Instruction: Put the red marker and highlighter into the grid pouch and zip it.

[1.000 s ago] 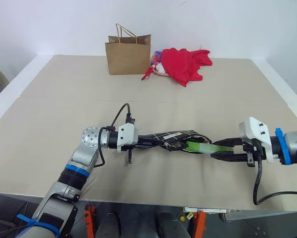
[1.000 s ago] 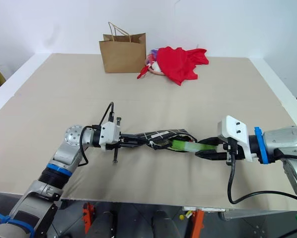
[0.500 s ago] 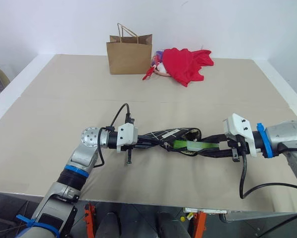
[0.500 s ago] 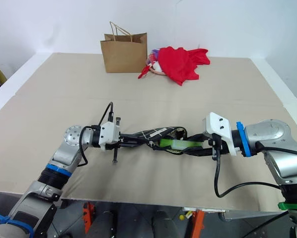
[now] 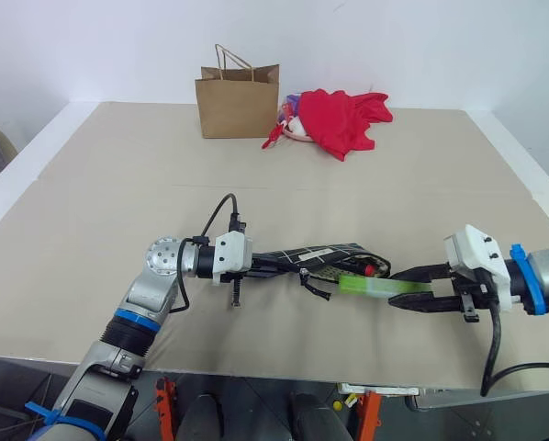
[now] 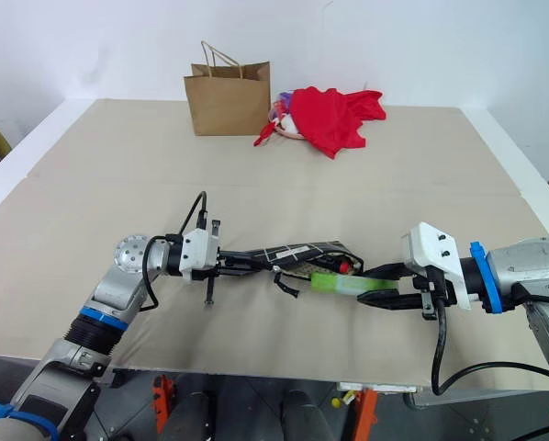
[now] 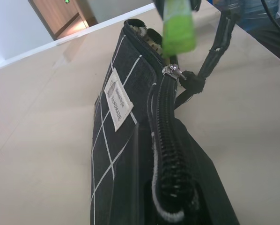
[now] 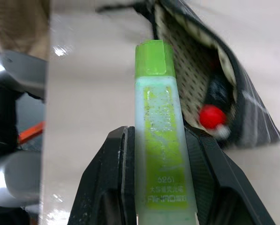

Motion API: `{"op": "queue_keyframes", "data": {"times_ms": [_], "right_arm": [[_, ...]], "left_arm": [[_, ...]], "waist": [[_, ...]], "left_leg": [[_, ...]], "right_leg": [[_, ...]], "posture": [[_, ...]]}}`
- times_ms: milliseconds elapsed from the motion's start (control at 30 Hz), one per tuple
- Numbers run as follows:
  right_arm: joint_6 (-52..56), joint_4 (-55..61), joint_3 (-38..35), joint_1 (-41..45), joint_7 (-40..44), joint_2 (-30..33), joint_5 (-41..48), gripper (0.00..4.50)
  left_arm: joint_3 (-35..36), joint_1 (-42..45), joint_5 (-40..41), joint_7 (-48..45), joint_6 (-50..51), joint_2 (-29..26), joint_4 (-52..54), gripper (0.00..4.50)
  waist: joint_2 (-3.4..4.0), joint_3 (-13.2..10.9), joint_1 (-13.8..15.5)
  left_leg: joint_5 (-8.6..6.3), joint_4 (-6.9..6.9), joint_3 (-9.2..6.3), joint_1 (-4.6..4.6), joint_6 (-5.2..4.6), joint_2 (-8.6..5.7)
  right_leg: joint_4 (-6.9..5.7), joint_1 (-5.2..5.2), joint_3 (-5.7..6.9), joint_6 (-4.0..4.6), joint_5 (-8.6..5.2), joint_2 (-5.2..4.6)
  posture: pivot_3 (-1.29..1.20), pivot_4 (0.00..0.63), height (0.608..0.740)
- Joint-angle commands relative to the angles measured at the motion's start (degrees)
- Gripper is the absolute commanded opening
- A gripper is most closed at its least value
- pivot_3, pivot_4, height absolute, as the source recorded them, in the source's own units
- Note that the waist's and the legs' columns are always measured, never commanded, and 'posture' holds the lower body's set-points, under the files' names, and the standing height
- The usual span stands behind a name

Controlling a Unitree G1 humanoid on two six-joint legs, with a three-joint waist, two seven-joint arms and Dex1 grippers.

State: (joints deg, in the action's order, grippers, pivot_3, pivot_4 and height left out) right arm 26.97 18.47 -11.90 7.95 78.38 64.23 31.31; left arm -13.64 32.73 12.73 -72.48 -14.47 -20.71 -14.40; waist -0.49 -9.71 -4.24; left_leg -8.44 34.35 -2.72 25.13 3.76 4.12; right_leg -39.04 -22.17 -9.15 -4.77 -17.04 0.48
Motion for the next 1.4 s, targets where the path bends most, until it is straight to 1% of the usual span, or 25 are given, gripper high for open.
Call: {"op": "queue_keyframes", "data": {"times_ms": [33,200,300,633,767,1067,1167,1200,1233,1267,1300,1333,1367,1400], "right_arm": [[2.8,3.0,-2.6,0.0,-1.8,0.3,2.8,1.10],[4.6,1.5,-1.0,2.3,-6.4,-1.7,2.4,1.10],[6.0,0.8,-0.8,3.8,-7.7,-2.6,3.1,1.10],[6.6,-0.1,2.3,5.2,-8.1,-2.4,1.2,1.10],[7.7,0.4,4.9,7.7,-9.0,-2.9,0.7,1.10],[12.0,0.3,12.5,15.9,-12.1,-6.6,-0.7,1.10],[12.6,-0.5,13.5,17.6,-12.8,-7.9,-1.1,1.10],[12.7,-0.6,13.7,18.0,-13.0,-8.3,-1.1,2.13],[12.7,-0.6,13.8,18.3,-13.0,-8.6,-1.2,2.44],[12.8,-0.6,13.8,18.4,-13.0,-8.7,-1.3,2.99],[12.9,-0.6,13.8,18.5,-12.9,-8.8,-1.4,3.66],[12.9,-0.6,13.8,18.5,-12.8,-8.9,-1.5,4.19],[12.0,0.0,13.3,17.9,-12.6,-9.0,-1.4,4.48],[11.3,0.4,13.0,17.5,-12.4,-9.0,-1.4,4.48]], "left_arm": [[0.4,1.4,0.7,0.4,0.1,0.2,1.4,0.00],[0.3,1.1,0.7,0.6,0.3,0.4,1.9,0.00],[0.2,1.0,0.7,0.6,0.4,0.5,2.2,0.00],[0.1,0.7,0.7,1.1,0.7,0.7,2.7,0.00],[0.0,0.6,0.7,1.0,0.6,0.9,2.6,0.00],[-0.2,0.6,0.5,1.1,0.5,1.6,2.5,0.00],[-0.3,0.5,0.5,1.3,0.6,1.7,2.6,0.00],[-0.3,0.4,0.5,1.4,0.6,1.7,2.7,0.00],[-0.3,0.4,0.5,1.4,0.7,1.7,2.7,0.00],[-0.3,0.4,0.5,1.4,0.7,1.7,2.8,0.00],[-0.3,0.3,0.4,1.4,0.7,1.7,2.8,0.00],[-0.3,0.3,0.4,1.4,0.7,1.7,2.8,0.00],[-0.3,0.3,0.4,1.5,0.7,1.7,2.9,0.00],[-0.3,0.2,0.4,1.5,0.7,1.7,2.9,0.00]], "waist": [[0.00,0.0,0.0],[0.00,0.0,0.0],[0.00,0.0,0.0],[0.00,0.0,0.0],[0.00,0.0,-0.1],[0.00,0.0,0.0],[0.00,0.0,0.0],[0.00,0.0,0.0],[0.01,0.0,0.0],[0.00,0.0,0.0],[0.00,0.0,0.0],[0.00,0.0,0.0],[0.00,0.0,0.0],[0.00,0.0,0.0]], "left_leg": [[0.00,0.00,0.00,0.00,0.00,0.00],[0.00,0.02,0.00,0.00,0.00,0.00],[0.00,0.03,0.00,0.00,0.01,0.00],[0.00,0.02,0.00,0.01,0.01,0.00],[0.00,0.02,0.01,-0.01,0.01,0.00],[0.00,0.00,0.00,0.02,0.01,0.00],[0.00,-0.01,0.00,0.03,0.01,0.00],[0.00,-0.01,0.00,0.04,0.01,0.00],[0.00,-0.01,0.00,0.03,0.01,0.00],[0.00,-0.01,0.00,0.04,0.01,0.00],[0.00,-0.01,0.00,0.03,0.01,0.00],[0.00,-0.01,-0.01,0.03,0.01,0.00],[0.00,-0.01,-0.01,0.03,0.01,0.00],[0.00,-0.01,-0.01,0.04,0.01,0.00]], "right_leg": [[0.00,0.00,0.00,0.00,0.00,0.00],[0.00,0.00,0.00,0.00,0.00,0.00],[0.00,0.00,0.00,0.00,0.01,0.00],[0.00,-0.01,0.00,-0.01,0.00,0.00],[0.00,-0.01,0.00,0.00,0.01,0.00],[0.00,-0.04,0.00,0.00,0.01,0.00],[0.00,-0.04,0.00,0.00,0.00,0.00],[0.00,-0.04,0.00,0.00,0.00,0.00],[0.00,-0.04,0.00,0.00,0.00,0.00],[0.00,-0.04,0.00,0.00,0.00,0.00],[0.00,-0.04,0.01,0.00,0.00,0.00],[0.00,-0.04,0.01,0.00,0.00,0.00],[0.00,-0.04,0.01,0.00,0.00,0.00],[0.00,-0.04,0.01,0.00,0.00,0.00]], "posture": [[0.00,0.150,0.740],[0.00,0.150,0.740],[0.00,0.150,0.740],[0.00,0.150,0.740],[0.00,0.150,0.740],[0.00,0.150,0.740],[0.00,0.150,0.740],[0.00,0.150,0.740],[0.00,0.150,0.740],[0.00,0.150,0.740],[0.00,0.150,0.740],[0.00,0.150,0.740],[0.00,0.150,0.740],[0.00,0.150,0.740]]}}
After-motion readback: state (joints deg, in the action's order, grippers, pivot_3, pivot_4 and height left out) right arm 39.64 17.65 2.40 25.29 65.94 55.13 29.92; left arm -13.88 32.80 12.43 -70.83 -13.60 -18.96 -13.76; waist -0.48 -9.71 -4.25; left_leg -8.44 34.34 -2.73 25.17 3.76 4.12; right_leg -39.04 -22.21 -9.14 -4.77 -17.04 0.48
